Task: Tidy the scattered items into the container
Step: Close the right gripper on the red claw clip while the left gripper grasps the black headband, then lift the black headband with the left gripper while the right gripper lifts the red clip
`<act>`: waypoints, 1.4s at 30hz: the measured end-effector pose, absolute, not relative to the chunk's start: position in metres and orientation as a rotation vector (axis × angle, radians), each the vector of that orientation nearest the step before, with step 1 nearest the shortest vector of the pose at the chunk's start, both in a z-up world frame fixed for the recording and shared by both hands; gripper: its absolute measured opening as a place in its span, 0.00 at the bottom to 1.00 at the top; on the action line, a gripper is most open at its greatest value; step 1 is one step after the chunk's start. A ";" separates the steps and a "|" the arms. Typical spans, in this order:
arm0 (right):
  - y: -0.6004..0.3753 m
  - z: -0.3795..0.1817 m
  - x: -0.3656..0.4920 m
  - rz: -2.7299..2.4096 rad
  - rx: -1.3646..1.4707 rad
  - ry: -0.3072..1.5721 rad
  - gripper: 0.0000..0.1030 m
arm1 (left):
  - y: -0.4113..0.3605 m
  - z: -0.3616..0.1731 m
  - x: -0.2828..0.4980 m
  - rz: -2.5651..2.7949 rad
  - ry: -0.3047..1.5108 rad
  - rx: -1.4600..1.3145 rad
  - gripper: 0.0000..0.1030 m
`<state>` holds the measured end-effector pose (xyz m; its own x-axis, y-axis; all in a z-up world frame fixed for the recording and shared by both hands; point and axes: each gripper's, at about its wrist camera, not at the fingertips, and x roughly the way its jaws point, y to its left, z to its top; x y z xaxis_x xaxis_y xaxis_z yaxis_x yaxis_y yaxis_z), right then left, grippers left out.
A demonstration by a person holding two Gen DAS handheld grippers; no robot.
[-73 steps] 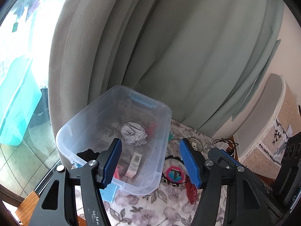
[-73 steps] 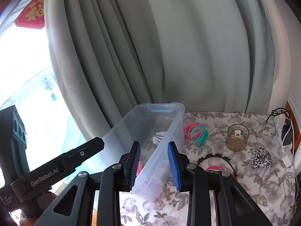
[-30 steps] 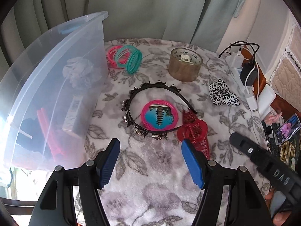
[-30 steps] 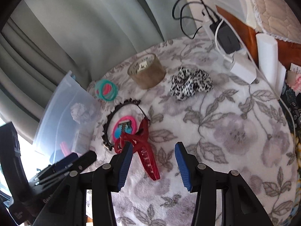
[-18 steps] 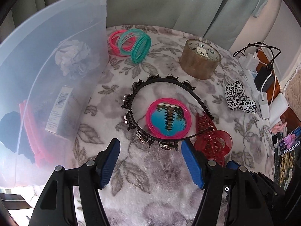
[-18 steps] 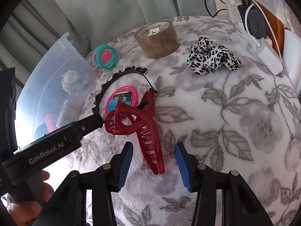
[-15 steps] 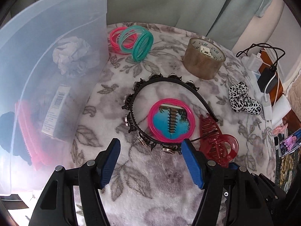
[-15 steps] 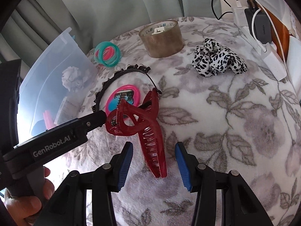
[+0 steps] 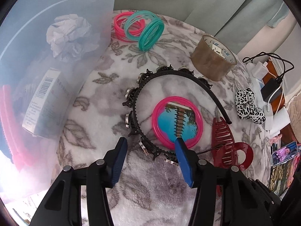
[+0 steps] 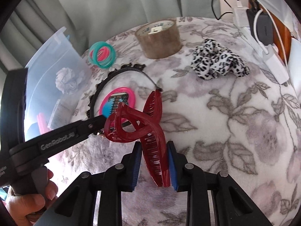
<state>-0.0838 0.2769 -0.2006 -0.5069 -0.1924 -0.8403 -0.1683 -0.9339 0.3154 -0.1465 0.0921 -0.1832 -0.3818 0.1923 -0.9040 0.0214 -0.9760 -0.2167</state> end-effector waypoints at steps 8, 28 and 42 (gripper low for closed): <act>0.310 -0.196 -0.077 -2.730 1.564 -0.678 0.11 | 0.092 -0.182 -0.138 2.516 -0.265 -1.697 0.41; 0.331 -0.193 -0.063 -2.742 1.558 -0.793 0.10 | 0.094 -0.174 -0.115 2.456 -0.327 -1.692 0.16; 0.324 -0.170 -0.048 -2.779 1.489 -0.781 0.11 | 0.093 -0.141 -0.099 2.474 -0.323 -1.543 0.15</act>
